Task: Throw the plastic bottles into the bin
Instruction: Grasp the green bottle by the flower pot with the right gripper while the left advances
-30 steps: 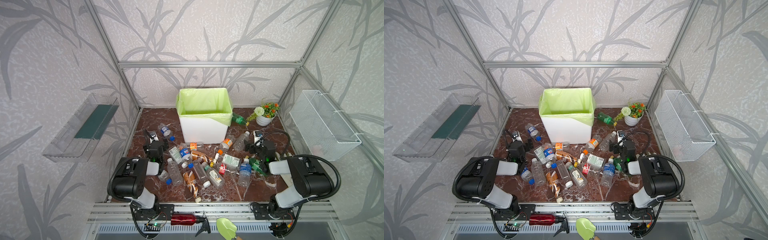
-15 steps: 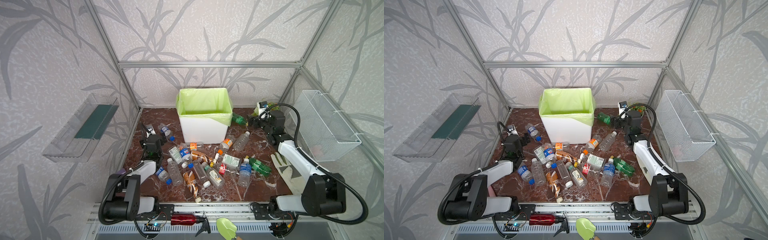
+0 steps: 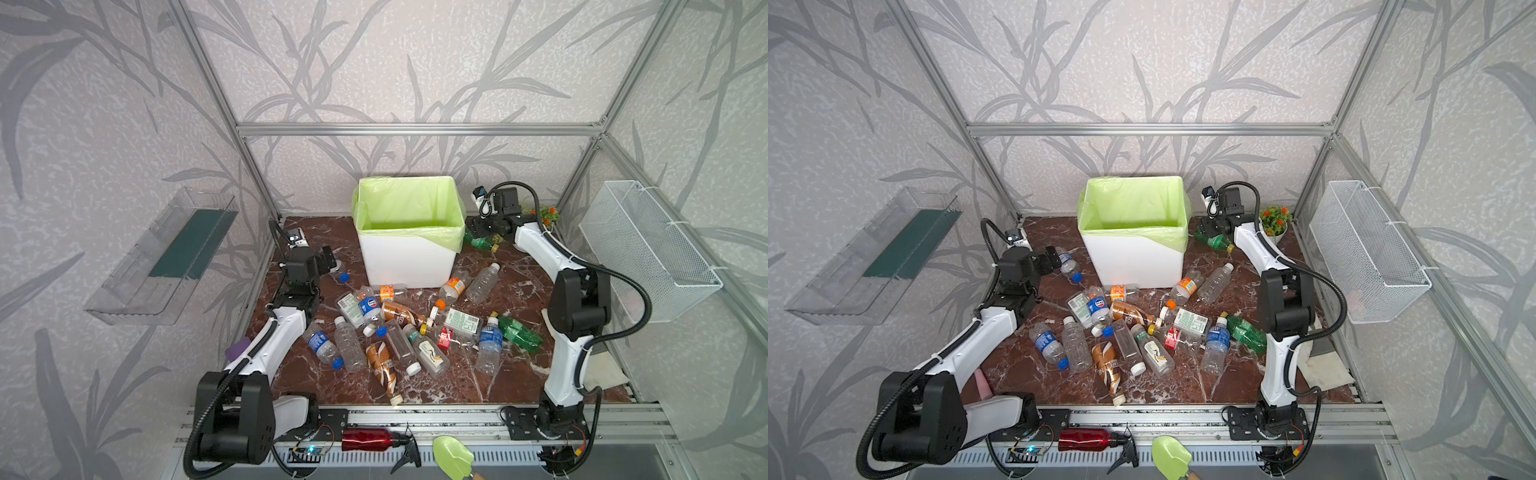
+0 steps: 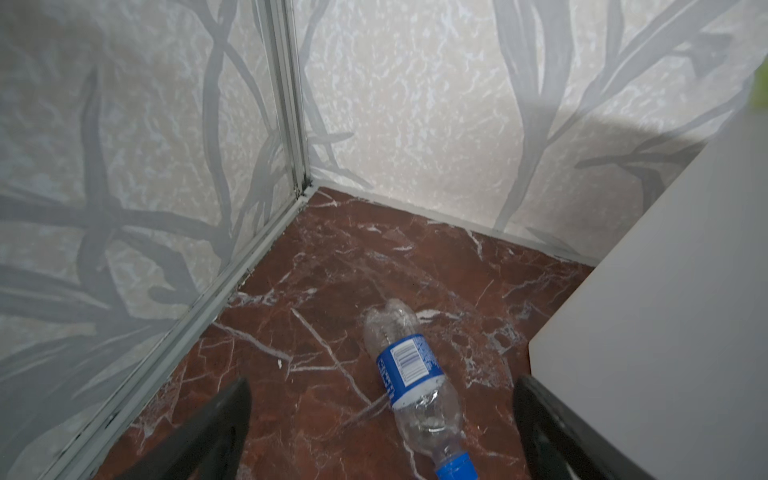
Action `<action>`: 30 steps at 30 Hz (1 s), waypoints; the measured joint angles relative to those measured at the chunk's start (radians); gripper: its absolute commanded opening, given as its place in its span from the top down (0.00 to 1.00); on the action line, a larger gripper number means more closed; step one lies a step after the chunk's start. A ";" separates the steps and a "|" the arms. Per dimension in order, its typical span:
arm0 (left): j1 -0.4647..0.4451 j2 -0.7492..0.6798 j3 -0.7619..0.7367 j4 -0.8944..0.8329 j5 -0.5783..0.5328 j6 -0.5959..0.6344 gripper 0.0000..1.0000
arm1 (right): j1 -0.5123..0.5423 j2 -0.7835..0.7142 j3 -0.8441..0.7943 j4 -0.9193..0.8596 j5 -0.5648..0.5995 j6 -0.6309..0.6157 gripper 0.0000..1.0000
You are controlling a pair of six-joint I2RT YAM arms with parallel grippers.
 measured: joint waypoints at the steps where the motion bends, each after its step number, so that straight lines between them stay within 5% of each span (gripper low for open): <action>1: 0.000 0.000 0.000 -0.014 0.002 -0.004 0.02 | 0.000 0.033 0.032 -0.015 0.001 -0.006 0.26; 18: 0.000 0.022 0.001 -0.110 0.013 -0.024 0.01 | 0.000 0.422 0.543 -0.339 0.030 -0.060 0.25; 30: 0.000 0.022 0.001 -0.115 0.013 -0.032 0.01 | 0.002 0.517 0.649 -0.444 0.068 -0.108 0.23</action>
